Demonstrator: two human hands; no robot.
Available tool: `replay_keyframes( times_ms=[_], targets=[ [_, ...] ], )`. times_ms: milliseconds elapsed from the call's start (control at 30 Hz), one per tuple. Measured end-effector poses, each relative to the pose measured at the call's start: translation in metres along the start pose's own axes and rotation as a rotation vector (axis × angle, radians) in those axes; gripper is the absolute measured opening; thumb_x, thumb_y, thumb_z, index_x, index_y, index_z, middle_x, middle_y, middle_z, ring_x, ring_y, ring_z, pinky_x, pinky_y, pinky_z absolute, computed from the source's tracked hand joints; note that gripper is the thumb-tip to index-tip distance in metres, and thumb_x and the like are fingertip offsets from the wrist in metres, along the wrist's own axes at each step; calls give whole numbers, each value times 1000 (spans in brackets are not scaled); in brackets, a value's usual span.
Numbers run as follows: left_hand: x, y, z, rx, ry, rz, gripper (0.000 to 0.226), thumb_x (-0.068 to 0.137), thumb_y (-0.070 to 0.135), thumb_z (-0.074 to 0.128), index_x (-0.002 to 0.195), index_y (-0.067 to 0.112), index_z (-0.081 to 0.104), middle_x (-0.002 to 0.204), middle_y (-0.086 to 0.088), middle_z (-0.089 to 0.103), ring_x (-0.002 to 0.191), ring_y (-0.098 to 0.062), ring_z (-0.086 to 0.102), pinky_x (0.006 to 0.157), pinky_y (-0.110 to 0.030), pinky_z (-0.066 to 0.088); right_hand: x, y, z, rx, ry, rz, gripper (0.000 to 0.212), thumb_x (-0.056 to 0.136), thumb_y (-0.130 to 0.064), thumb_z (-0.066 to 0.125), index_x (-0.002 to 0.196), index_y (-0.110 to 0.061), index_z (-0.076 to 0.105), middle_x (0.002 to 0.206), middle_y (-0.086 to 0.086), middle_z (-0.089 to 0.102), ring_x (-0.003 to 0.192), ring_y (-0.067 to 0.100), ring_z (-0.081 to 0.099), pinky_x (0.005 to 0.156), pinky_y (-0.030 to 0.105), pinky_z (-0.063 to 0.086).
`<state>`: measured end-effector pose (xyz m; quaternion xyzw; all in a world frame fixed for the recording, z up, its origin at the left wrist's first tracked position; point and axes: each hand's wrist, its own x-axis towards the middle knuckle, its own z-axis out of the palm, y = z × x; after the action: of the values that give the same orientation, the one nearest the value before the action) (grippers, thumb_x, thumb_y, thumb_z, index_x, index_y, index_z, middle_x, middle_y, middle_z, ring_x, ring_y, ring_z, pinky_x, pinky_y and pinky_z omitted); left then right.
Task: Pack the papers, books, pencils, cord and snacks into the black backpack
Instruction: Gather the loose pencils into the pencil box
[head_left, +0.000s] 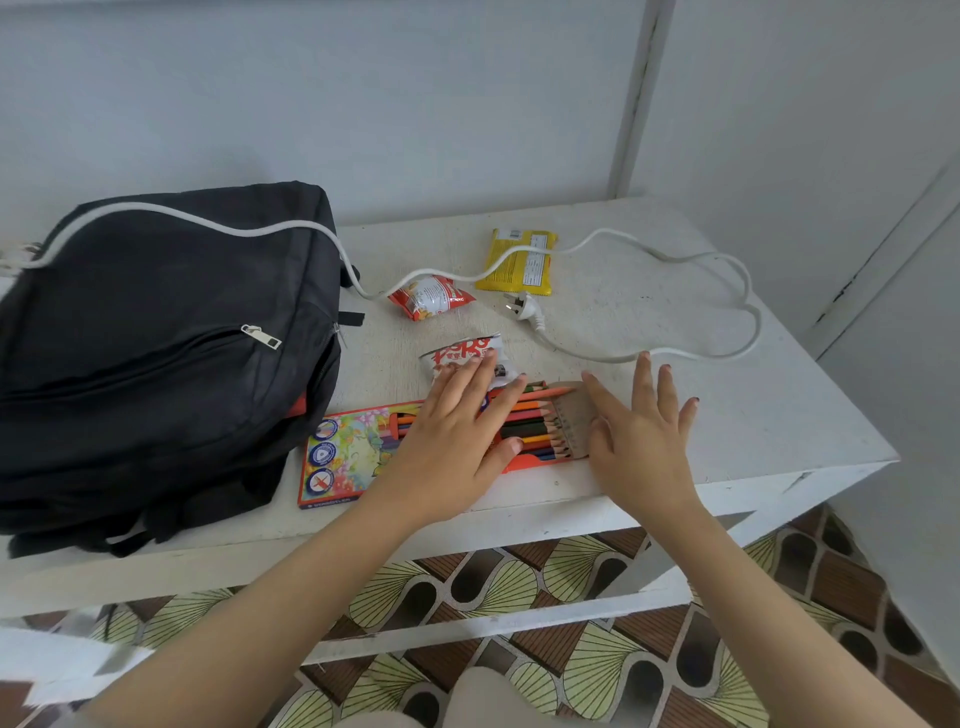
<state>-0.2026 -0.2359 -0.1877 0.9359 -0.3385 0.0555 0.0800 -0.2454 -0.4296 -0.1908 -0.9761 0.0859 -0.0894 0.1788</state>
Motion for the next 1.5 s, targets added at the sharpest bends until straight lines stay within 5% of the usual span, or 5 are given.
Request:
replay_keyframes(
  times_ms=[167, 333, 767, 1300, 1500],
  targets=[
    [-15, 5, -2, -2, 62, -43, 58, 95, 46, 24, 140, 13, 40, 151, -10, 31, 140, -24, 17, 116, -40, 5, -4, 1, -1, 11, 24, -40, 50, 91, -26, 31, 139, -31, 45, 156, 21, 8, 143, 41, -3, 111, 60, -4],
    [-22, 2, 4, -54, -45, 16, 66, 91, 54, 10, 149, 21, 12, 153, 7, -2, 141, -5, -12, 114, -28, -14, -10, -2, 2, -92, 15, -139, 53, 89, -44, 23, 130, -30, 52, 153, 23, 20, 141, 46, 9, 107, 66, -1],
    [-33, 0, -3, -128, -53, 17, 77, 87, 60, 23, 150, 19, 5, 154, 7, -8, 139, -3, -17, 110, -23, -20, -41, -8, 5, -204, 19, -236, 56, 94, -41, 28, 134, -9, 51, 137, 10, 53, 134, 26, 40, 107, 65, -1],
    [-34, -4, -1, -113, -46, -38, 86, 79, 72, 17, 150, 24, 10, 158, 1, 2, 141, -6, -10, 111, -25, -15, -32, -11, 8, -68, -82, -297, 72, 88, -59, 4, 150, -25, 16, 156, 1, 21, 146, 17, 5, 107, 52, -26],
    [-55, -24, -7, -70, 149, -230, 97, 73, 79, 32, 141, 11, 37, 149, -6, 35, 141, -22, 23, 115, -41, 6, -33, -7, 9, -31, -110, -279, 76, 85, -65, -1, 150, -27, 13, 158, -3, 13, 144, 10, -2, 109, 53, -24]
  ],
)
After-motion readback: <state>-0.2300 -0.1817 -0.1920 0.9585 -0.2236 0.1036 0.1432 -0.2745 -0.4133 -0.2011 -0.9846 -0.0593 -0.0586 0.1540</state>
